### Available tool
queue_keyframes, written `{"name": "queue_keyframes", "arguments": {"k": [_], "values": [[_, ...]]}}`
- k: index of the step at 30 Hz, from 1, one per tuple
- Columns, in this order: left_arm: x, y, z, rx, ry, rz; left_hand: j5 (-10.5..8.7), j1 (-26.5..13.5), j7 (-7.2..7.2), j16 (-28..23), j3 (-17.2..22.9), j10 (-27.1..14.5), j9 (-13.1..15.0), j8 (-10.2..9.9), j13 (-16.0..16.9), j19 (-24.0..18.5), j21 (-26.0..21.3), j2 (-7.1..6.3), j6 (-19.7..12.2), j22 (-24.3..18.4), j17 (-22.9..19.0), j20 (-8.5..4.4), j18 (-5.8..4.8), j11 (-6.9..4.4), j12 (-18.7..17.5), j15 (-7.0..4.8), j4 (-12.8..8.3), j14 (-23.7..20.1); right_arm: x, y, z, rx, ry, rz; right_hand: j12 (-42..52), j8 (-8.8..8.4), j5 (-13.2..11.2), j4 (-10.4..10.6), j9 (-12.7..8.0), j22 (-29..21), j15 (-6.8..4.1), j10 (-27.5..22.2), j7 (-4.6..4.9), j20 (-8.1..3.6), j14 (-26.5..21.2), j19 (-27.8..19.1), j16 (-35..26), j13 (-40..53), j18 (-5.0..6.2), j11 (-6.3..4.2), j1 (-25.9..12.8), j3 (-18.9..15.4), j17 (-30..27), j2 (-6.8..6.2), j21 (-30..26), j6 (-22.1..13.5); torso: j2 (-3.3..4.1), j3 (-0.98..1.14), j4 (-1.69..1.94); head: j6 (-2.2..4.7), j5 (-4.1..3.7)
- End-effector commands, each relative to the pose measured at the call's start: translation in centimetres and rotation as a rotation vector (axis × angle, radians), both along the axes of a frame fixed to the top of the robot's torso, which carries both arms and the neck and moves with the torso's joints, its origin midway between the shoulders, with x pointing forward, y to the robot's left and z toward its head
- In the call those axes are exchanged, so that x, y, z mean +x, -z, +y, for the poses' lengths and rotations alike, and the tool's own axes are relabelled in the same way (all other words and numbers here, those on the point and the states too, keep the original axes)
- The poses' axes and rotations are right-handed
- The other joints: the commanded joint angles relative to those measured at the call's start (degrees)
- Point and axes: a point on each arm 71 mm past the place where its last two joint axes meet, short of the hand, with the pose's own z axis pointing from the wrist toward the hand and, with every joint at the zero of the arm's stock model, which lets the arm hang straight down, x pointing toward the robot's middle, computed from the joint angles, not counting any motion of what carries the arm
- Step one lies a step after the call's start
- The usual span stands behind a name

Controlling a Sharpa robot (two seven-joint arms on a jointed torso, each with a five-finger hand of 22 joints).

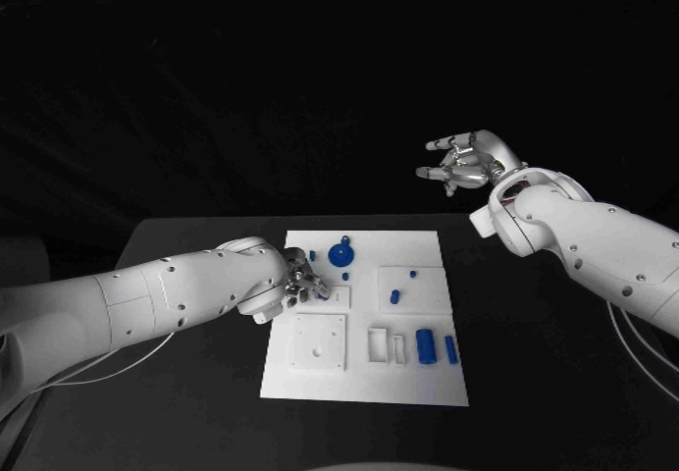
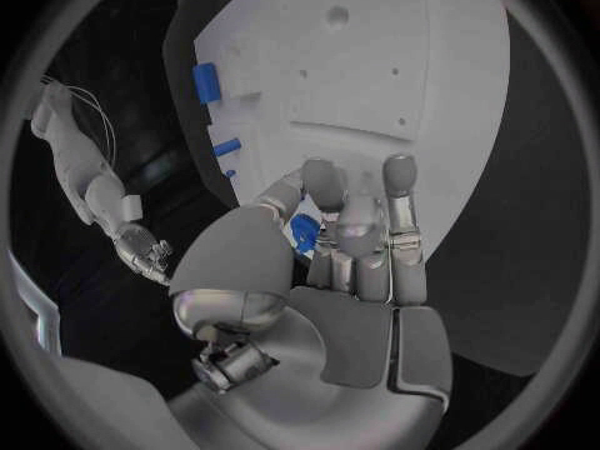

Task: Assemble the parts on the task board

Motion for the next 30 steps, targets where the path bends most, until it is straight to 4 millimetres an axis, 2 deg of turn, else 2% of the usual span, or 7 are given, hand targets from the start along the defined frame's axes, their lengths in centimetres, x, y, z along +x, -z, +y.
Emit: {"name": "queue_keyframes", "arguments": {"k": [1,20,30], "values": [[-0.10,0.06,-0.22,0.023,0.043,0.005,0.18,0.7,-7.53,0.4,0.1,2.1,33.3,2.2,-0.1,0.4,-0.2,0.61,13.1,0.9,0.1,0.17,0.51,-0.94,0.3,0.16,-0.3,0.3,0.02,0.02,0.09,0.000,-0.009,0.007,0.1,-0.01,0.2,-0.4,0.1,1.0,-0.19,-0.3,-0.01,0.09,-0.1,0.3,0.2,0.0,0.74,-0.28,-0.7,0.1,-0.1,0.09,-0.2,0.3,0.01,-0.03,0.02,-0.04,-0.03],[-0.05,0.12,-0.05,0.040,0.049,0.011,0.41,0.5,-7.53,0.4,0.2,2.1,33.4,2.2,-0.1,0.5,-0.4,0.73,13.1,1.0,0.1,0.22,0.55,-0.94,0.5,0.17,-0.6,0.3,0.03,0.08,0.12,0.000,-0.010,0.009,0.1,-0.03,0.4,-0.5,0.0,1.0,-0.18,-0.3,0.00,0.09,-0.1,0.2,0.2,-0.1,0.74,-0.28,-0.7,0.1,-0.1,0.12,-0.3,0.1,-0.01,0.01,0.00,-0.17,0.10],[-0.05,0.27,-0.22,0.055,0.061,0.035,0.01,-0.8,-7.58,0.7,0.3,2.1,33.7,2.3,-0.2,0.5,-0.6,1.38,13.2,1.0,0.4,0.15,0.37,-0.93,0.7,0.24,-0.1,0.4,0.03,0.10,0.09,-0.001,-0.010,0.010,0.1,-0.03,0.4,-0.6,0.0,1.0,-0.17,-0.4,0.01,0.11,-0.1,0.2,0.1,-0.1,0.74,-0.28,-0.7,0.1,-0.1,0.12,-0.3,0.1,-0.01,0.03,-0.06,-0.19,0.07]]}}
